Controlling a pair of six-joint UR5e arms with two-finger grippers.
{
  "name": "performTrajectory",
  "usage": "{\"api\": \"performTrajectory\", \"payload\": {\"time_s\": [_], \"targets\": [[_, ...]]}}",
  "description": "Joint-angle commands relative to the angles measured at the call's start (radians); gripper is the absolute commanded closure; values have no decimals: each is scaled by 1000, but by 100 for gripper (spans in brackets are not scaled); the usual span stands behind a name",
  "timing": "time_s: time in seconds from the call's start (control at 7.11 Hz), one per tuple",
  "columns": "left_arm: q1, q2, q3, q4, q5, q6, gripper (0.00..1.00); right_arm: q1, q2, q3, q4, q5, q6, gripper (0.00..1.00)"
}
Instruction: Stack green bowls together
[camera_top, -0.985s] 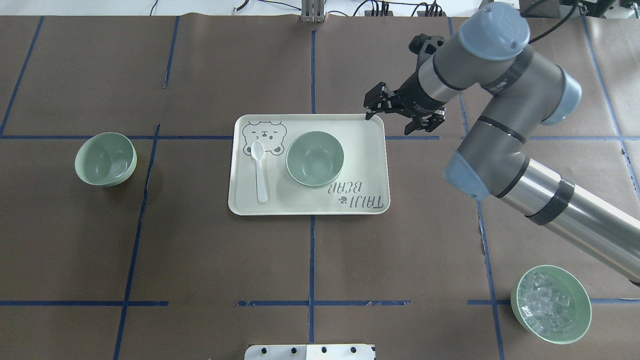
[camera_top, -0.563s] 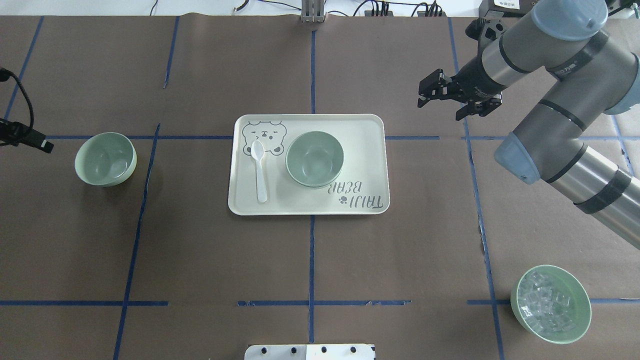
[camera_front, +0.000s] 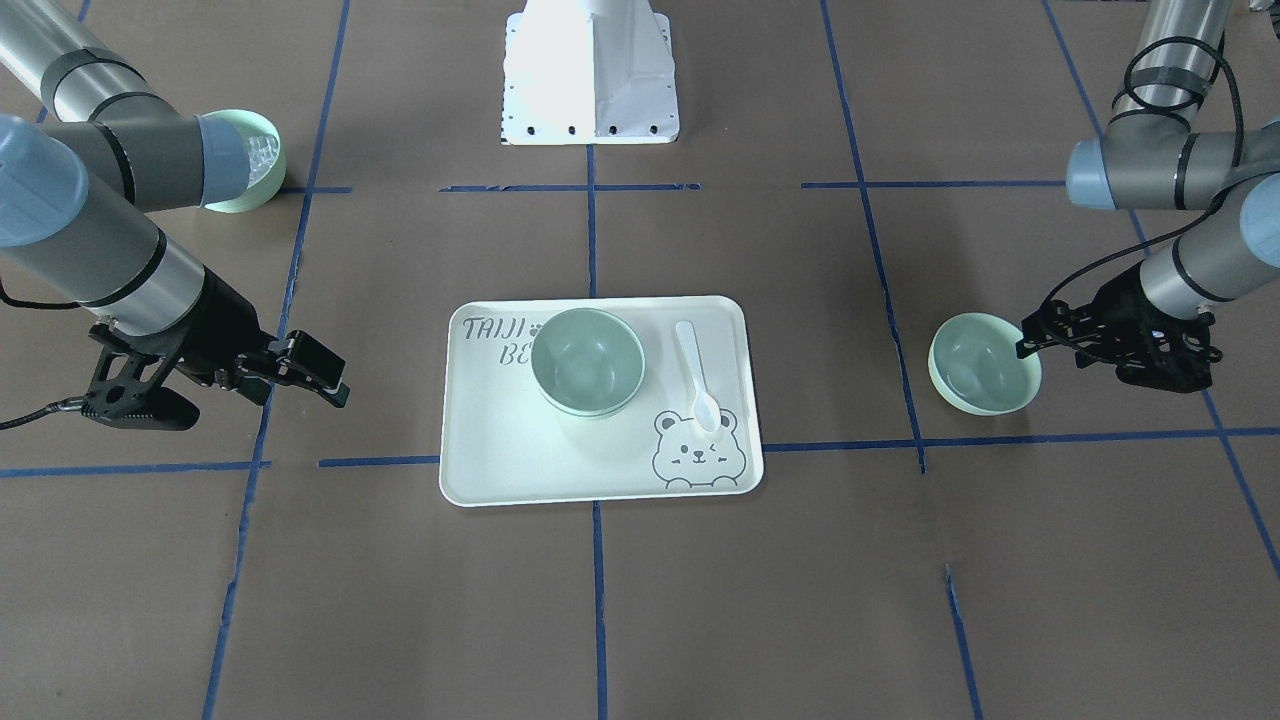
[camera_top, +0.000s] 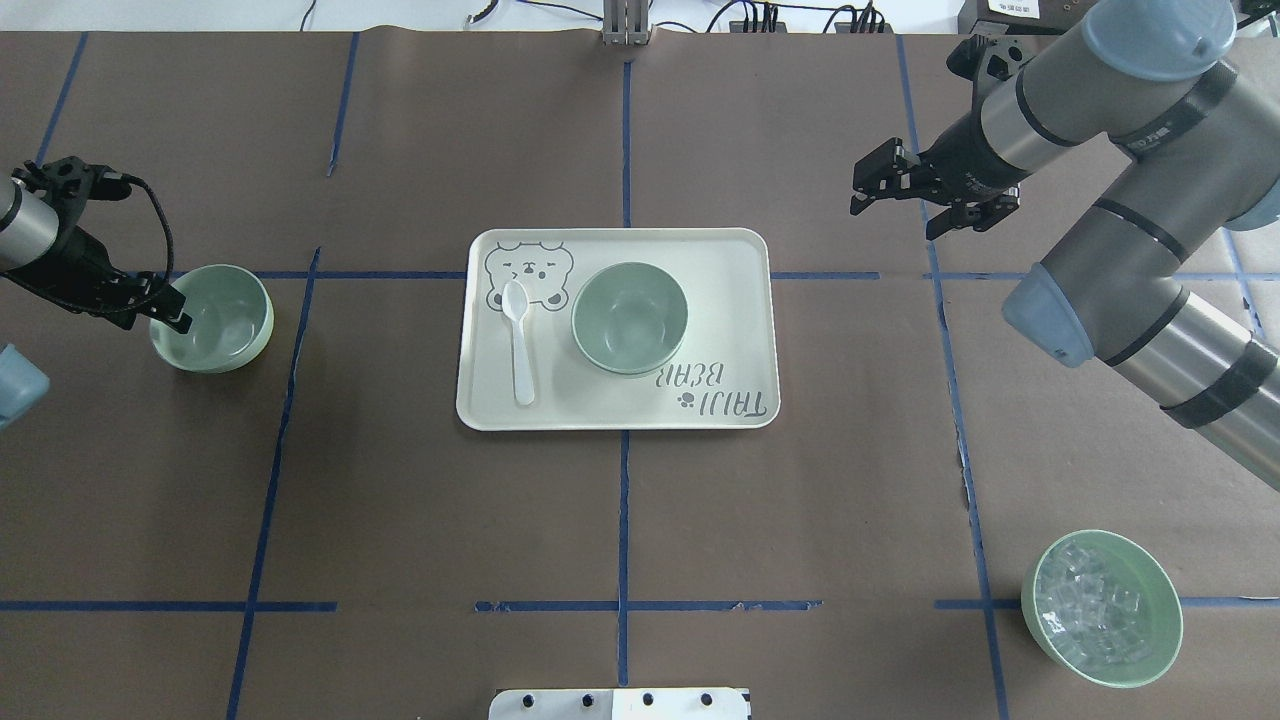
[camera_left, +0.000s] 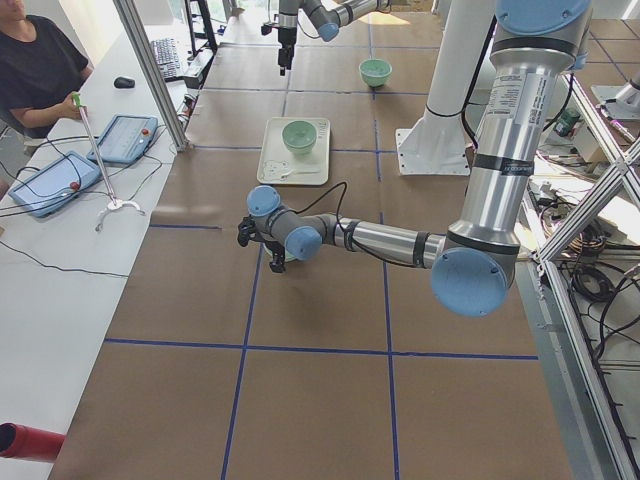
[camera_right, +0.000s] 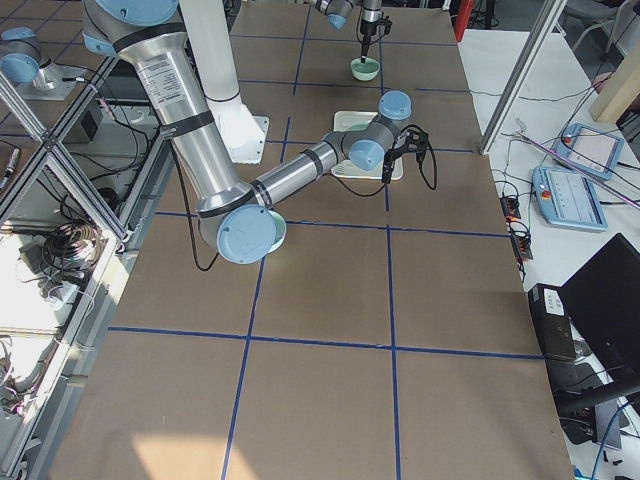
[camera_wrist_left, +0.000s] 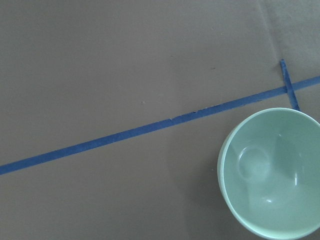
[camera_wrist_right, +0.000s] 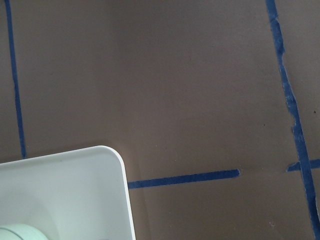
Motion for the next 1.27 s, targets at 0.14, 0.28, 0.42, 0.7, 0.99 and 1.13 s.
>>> {"api": "performTrajectory", "payload": {"time_s": [0.14,0.28,0.42,0.7,0.99,1.13], "targets": [[20,-18,3,2,52,-58,100,0,-3,3,0,1,0,0],[20,-18,-8,6,50,-61,100,-1,-3,3,0,0,0,0],[19,-23,-69,11,43,-63,100,2,-3,4,0,1,0,0],[25,-205,-114,39,-37,-302,100,15,-12,17,2,10,-2,0],[194,-414,-105,37,-7,-561,100,66,-69,18,0,52,-94,0],[278,-496,-74,37,112,-670,100,72,-75,14,-2,53,-119,0]]}}
